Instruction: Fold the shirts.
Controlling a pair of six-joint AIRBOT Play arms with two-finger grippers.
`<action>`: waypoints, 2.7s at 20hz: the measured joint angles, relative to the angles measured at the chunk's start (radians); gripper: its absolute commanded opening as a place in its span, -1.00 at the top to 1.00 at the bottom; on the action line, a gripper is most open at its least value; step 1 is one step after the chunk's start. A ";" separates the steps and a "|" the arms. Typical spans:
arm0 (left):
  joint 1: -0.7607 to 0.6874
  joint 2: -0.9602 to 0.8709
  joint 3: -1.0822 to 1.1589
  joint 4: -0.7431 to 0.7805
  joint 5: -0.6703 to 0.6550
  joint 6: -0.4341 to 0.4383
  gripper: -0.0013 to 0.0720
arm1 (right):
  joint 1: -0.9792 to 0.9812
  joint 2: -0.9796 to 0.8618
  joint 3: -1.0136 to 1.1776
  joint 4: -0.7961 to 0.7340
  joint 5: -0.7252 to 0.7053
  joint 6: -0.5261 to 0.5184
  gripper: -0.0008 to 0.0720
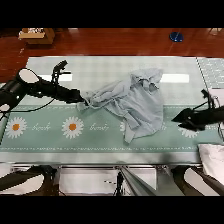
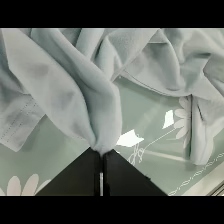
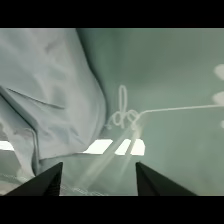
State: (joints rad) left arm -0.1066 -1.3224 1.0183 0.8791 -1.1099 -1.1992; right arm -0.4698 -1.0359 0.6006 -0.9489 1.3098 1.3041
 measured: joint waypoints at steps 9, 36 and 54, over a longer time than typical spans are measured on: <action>0.000 0.000 0.000 0.000 -0.001 0.010 0.91 | 0.037 0.136 -0.336 0.262 -0.247 -0.043 -0.47; 0.573 0.166 0.666 -1.111 -0.144 -0.001 0.91 | 0.495 0.284 0.970 -0.212 -0.469 0.150 0.91; 0.803 0.795 0.702 -0.307 -0.599 -0.339 0.91 | 0.495 0.397 1.307 -0.591 0.094 0.217 0.91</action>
State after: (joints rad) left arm 0.6960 -0.5274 1.7203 0.5724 -1.7084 -1.5383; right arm 0.0254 -0.6388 1.9072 -1.5394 1.4040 1.5208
